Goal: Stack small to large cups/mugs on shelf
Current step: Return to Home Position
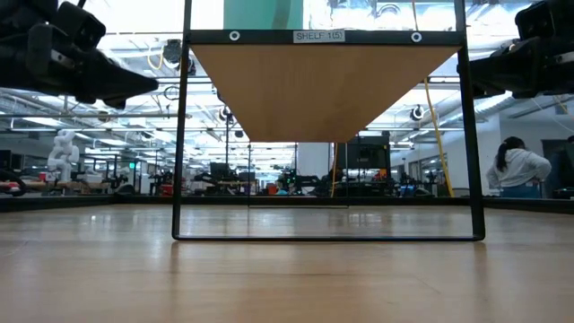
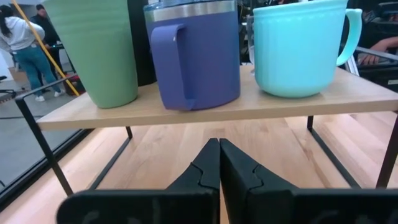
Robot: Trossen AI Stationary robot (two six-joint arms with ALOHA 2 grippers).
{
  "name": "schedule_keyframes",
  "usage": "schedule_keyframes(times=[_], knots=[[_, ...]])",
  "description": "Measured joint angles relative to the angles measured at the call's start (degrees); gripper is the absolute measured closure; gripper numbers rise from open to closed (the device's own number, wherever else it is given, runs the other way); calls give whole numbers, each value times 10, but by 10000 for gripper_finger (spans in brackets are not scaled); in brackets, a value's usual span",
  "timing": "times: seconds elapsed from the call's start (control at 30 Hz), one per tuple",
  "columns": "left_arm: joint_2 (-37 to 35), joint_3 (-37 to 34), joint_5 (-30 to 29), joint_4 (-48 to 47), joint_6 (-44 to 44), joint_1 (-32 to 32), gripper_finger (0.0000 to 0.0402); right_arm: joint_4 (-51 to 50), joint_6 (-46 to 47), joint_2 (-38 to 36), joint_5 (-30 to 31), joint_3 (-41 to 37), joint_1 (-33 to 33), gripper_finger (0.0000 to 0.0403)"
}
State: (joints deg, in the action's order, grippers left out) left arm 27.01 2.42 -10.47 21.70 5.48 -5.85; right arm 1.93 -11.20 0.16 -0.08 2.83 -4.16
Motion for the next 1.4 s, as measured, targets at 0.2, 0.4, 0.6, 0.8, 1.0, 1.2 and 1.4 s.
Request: schedule_keyframes(times=[0.2, 0.4, 0.6, 0.8, 1.0, 1.2, 1.4], knots=[[-5, 0, 9, -9, -4, 0, 397, 1, 0, 0, 0, 0, 0, 403], [-7, -15, 30, 4, 2, 0, 394, 2, 0, 0, 1, 0, 0, 403], [-10, -18, 52, 8, 4, 7, 398, 2, 0, 0, 1, 0, 0, 403], [-40, -18, 57, -12, 20, 11, 399, 3, 0, 0, 1, 0, 0, 403], [-108, -18, 59, -75, 19, 11, 399, 3, 0, 0, 1, 0, 0, 403], [-184, -18, 60, -147, 5, 11, 398, 3, 0, 0, 1, 0, 0, 403], [-259, -17, 63, -204, 6, 11, 394, 3, 0, 0, 1, 0, 0, 403]])
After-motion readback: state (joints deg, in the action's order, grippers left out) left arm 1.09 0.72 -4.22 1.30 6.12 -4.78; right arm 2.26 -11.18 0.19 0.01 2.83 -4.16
